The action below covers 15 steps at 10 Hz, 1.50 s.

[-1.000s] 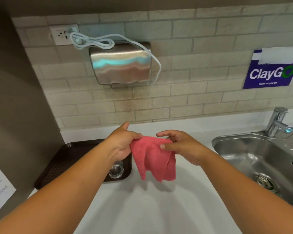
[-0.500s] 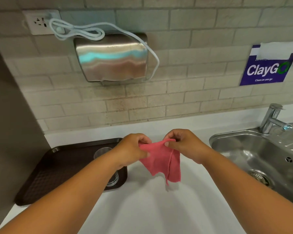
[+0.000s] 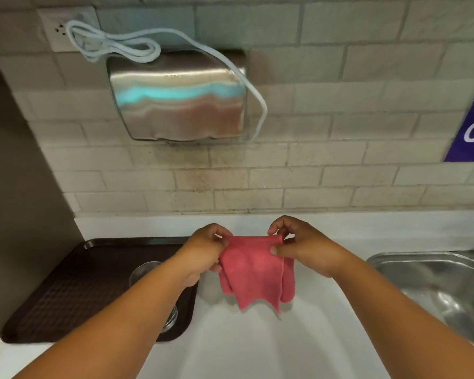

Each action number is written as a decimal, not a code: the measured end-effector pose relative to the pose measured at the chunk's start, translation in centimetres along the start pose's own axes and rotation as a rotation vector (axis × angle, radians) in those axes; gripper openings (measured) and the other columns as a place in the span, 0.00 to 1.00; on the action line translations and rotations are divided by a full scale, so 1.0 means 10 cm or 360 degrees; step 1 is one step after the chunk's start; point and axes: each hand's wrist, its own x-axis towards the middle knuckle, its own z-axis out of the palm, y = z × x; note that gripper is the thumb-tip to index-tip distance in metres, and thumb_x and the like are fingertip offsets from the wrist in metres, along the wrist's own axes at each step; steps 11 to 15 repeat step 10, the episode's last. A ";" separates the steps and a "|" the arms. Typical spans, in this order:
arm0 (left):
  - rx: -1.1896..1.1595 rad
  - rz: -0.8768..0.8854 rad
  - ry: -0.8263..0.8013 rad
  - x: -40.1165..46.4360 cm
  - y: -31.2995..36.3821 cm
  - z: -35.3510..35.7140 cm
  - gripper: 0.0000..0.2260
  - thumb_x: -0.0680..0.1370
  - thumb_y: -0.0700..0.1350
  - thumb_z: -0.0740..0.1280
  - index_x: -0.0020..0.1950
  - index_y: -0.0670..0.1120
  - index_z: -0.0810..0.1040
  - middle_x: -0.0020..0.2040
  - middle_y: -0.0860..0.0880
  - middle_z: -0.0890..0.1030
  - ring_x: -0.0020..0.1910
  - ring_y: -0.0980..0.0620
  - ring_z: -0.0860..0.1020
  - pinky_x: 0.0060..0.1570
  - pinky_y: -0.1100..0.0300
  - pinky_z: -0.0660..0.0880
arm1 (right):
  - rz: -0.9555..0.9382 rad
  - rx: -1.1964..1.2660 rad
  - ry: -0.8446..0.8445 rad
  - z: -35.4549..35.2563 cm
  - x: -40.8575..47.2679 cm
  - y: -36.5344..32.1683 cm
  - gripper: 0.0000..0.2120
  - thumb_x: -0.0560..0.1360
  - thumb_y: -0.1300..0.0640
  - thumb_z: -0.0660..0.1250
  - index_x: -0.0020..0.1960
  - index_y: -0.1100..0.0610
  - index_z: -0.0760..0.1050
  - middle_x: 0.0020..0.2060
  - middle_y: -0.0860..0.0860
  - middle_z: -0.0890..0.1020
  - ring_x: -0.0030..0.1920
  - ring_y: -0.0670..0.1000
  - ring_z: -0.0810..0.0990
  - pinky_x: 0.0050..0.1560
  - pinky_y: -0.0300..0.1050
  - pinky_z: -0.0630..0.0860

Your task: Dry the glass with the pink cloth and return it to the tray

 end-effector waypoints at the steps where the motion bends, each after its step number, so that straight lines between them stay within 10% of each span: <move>1: -0.0021 -0.0159 0.0139 0.24 -0.12 0.14 0.07 0.85 0.41 0.64 0.54 0.48 0.82 0.44 0.46 0.83 0.31 0.52 0.78 0.25 0.63 0.76 | 0.0073 0.0029 -0.0050 -0.02 0.29 0.21 0.17 0.74 0.67 0.75 0.54 0.47 0.82 0.57 0.55 0.80 0.48 0.51 0.81 0.44 0.40 0.78; 4: 0.0121 -0.0282 0.0415 1.23 -0.43 0.47 0.07 0.82 0.37 0.64 0.51 0.45 0.81 0.47 0.43 0.83 0.47 0.36 0.87 0.50 0.42 0.87 | -0.0077 -0.0456 0.0341 0.30 1.14 0.92 0.21 0.69 0.75 0.67 0.35 0.49 0.78 0.37 0.44 0.80 0.38 0.42 0.78 0.43 0.34 0.72; 6: 0.0724 -0.0159 0.0542 1.49 -0.71 0.71 0.18 0.81 0.36 0.59 0.69 0.48 0.74 0.67 0.41 0.72 0.67 0.39 0.75 0.65 0.47 0.77 | -0.0151 -0.1134 0.0526 0.61 1.29 1.27 0.17 0.76 0.62 0.67 0.62 0.51 0.83 0.60 0.54 0.79 0.61 0.58 0.77 0.63 0.53 0.74; 8: 0.1486 0.0129 0.0024 1.28 -0.87 0.92 0.19 0.88 0.48 0.54 0.77 0.49 0.73 0.75 0.45 0.73 0.73 0.42 0.73 0.72 0.49 0.71 | -0.0082 -0.1347 0.0008 0.85 1.24 1.41 0.21 0.85 0.49 0.57 0.76 0.45 0.73 0.74 0.47 0.74 0.74 0.52 0.70 0.77 0.47 0.62; 15: 0.1452 0.0280 0.0062 1.04 -0.45 0.63 0.19 0.84 0.43 0.60 0.75 0.46 0.74 0.75 0.43 0.73 0.77 0.41 0.69 0.73 0.47 0.71 | -0.0187 -0.1437 0.0086 0.76 1.11 0.98 0.23 0.82 0.50 0.58 0.76 0.41 0.72 0.74 0.47 0.76 0.75 0.53 0.71 0.75 0.50 0.67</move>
